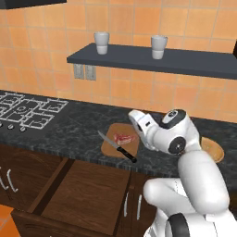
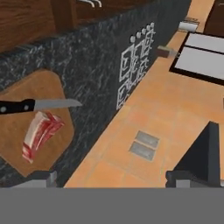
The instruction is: Pick up the knife from the drawer and place it on the cutting board. Then place the meat from the plate to the cutting board.
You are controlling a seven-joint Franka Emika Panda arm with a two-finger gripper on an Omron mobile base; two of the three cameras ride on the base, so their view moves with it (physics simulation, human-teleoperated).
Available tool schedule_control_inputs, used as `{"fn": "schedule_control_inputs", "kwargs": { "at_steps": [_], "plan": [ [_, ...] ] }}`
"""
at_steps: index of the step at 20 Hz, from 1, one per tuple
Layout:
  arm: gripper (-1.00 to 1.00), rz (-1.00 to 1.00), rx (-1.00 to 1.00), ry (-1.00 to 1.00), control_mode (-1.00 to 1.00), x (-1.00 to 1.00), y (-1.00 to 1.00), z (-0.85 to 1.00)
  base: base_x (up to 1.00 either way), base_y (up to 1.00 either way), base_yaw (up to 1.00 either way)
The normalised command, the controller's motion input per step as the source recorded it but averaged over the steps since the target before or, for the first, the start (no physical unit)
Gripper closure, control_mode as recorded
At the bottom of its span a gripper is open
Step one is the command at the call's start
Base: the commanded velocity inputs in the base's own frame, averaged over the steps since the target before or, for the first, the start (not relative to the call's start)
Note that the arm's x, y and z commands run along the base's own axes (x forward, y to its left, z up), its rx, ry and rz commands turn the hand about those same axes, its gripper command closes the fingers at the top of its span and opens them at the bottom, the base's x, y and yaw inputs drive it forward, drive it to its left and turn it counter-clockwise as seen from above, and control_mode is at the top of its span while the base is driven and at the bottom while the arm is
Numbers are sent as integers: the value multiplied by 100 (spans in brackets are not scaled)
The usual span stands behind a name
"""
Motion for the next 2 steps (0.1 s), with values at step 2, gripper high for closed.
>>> {"fn": "schedule_control_inputs", "kwargs": {
  "at_steps": [2],
  "plan": [
    [-100, 0, 0, 0, -100, 0, 0, 0, 0, 0, 0]
  ]
}}
